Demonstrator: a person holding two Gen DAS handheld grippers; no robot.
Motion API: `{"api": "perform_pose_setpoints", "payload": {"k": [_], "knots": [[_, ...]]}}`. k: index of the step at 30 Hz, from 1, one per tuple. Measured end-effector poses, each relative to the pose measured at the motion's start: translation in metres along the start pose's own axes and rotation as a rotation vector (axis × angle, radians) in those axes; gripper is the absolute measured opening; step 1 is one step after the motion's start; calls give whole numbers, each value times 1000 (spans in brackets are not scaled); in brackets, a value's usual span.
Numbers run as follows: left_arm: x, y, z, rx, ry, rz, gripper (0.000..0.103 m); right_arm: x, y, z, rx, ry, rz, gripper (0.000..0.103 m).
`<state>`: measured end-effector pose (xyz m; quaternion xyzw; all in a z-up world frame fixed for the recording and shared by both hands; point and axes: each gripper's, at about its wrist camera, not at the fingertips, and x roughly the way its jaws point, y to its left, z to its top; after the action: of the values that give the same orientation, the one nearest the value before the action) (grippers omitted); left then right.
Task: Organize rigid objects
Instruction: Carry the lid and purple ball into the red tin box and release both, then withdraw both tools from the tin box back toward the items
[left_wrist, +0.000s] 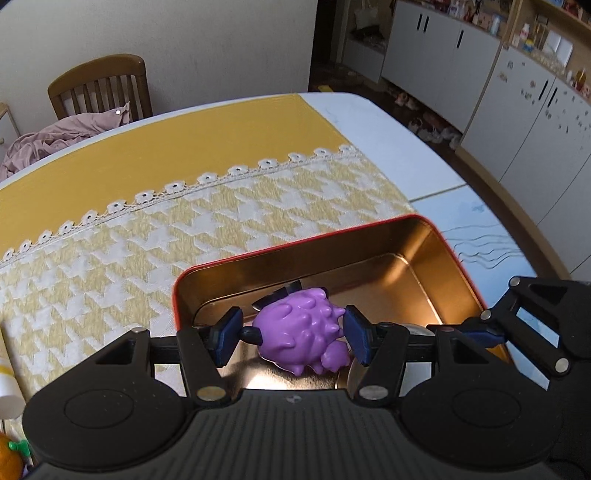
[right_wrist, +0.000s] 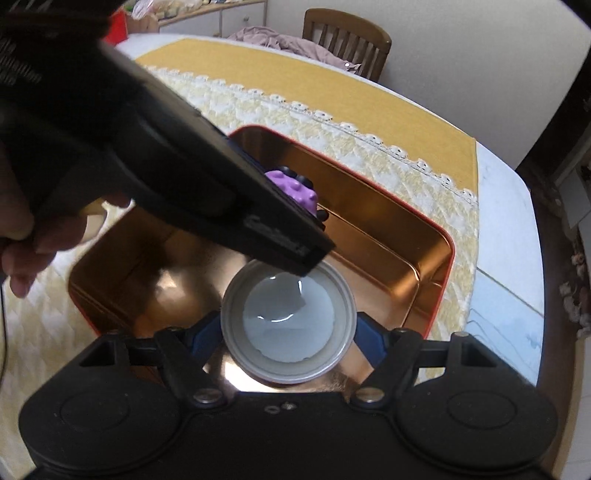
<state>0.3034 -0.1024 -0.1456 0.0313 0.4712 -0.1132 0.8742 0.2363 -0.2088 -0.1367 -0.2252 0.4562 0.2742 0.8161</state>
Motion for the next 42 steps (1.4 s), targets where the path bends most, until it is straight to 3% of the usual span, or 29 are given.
{"api": "perform_pose_setpoints", "payload": {"k": [4,16,21,32,42], "knots": [[9,0,2,-12,4,5,59,2,1,-1,-13,6,-21,75],[12,1,7,-35,9,-1,59,2,-1,-3,12,27,24,77],[8,2,8,-38,12,15,62,2,-8,0,3,8,25,85],[-28,-3,0,-14,-74,21,62,-27,-16,-14,68,-62,19,85],[-75,11,-17,-68,-135,28,62,-61,-18,-26,129,-149,39,85]]}}
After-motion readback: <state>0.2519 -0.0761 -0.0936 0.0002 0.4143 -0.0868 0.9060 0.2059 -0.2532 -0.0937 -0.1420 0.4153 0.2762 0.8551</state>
